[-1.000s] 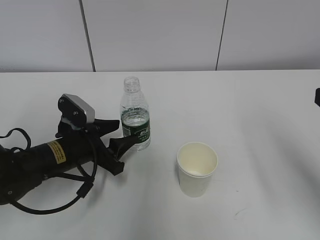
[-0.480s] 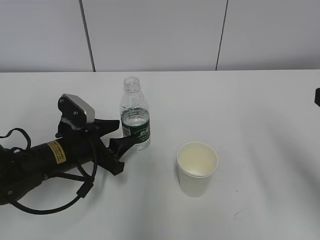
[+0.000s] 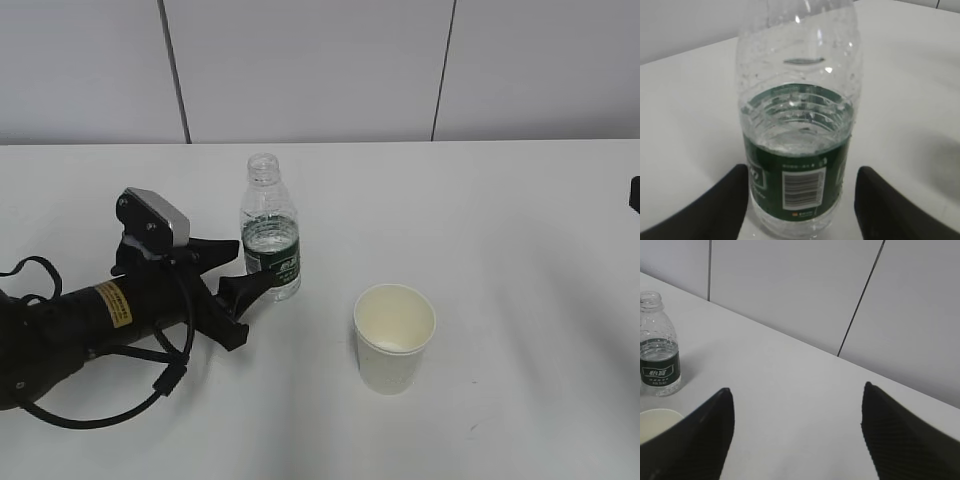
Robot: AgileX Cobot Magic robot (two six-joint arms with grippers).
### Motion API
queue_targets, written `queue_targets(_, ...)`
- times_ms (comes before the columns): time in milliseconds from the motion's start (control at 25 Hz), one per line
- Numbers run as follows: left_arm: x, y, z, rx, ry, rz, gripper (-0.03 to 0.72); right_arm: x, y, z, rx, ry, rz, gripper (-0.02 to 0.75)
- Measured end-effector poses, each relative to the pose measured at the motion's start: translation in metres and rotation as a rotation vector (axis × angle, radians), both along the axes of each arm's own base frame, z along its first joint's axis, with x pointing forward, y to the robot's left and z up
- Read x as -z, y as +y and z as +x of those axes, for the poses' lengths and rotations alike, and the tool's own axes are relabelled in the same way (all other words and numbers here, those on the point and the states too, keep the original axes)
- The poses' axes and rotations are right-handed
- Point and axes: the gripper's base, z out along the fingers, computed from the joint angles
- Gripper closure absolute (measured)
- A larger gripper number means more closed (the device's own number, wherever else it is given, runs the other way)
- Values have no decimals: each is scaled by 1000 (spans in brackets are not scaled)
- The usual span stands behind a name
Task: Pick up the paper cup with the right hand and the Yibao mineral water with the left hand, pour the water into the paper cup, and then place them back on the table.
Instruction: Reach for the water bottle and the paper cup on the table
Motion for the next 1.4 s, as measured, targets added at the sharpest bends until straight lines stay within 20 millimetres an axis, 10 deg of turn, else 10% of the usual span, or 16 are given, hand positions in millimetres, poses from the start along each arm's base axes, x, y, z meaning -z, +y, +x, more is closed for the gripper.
queue_targets(1400,0,0,0,1,0,0,313,2,-14,-2,215,308,-3,150)
